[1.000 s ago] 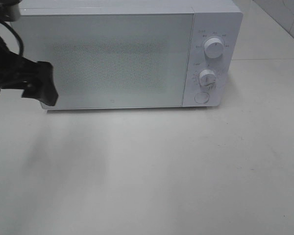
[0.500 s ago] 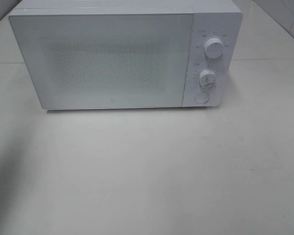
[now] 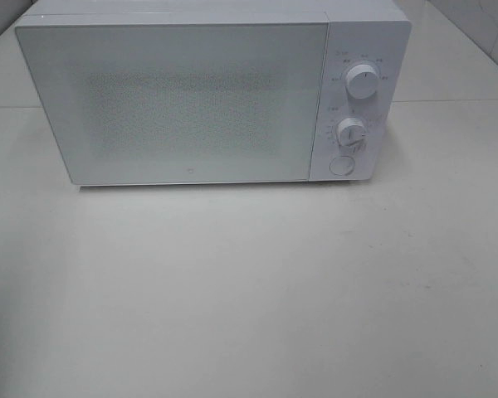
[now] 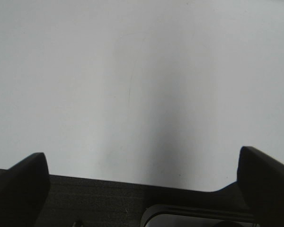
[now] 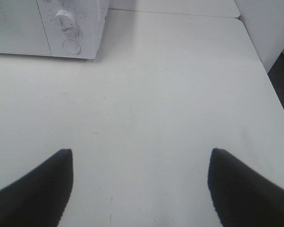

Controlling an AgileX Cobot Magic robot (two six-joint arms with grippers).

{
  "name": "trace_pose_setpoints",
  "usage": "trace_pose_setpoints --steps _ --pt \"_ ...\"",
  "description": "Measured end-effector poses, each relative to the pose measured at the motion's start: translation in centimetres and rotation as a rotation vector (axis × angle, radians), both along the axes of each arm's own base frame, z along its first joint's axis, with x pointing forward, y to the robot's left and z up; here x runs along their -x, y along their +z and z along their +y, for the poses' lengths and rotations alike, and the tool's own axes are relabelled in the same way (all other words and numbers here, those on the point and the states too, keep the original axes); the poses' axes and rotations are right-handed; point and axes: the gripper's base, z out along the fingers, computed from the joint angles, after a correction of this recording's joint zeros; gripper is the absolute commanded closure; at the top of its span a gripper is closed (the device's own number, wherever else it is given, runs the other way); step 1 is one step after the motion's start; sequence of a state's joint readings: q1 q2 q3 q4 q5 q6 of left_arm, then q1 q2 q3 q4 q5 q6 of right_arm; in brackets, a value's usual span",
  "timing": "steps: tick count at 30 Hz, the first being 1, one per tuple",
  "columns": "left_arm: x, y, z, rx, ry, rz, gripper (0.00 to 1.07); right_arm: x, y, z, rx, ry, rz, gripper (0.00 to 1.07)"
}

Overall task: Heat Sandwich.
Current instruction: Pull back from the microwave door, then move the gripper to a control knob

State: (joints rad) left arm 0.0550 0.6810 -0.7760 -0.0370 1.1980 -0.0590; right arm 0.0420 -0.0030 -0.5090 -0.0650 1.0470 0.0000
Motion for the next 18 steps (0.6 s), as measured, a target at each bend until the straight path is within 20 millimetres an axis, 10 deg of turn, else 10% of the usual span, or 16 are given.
trace_pose_setpoints --steps 18 --pt "5.3 -4.8 -0.5 -0.056 -0.09 -0.236 0.05 0.0 0.0 0.0 0.0 0.0 0.0 0.31"
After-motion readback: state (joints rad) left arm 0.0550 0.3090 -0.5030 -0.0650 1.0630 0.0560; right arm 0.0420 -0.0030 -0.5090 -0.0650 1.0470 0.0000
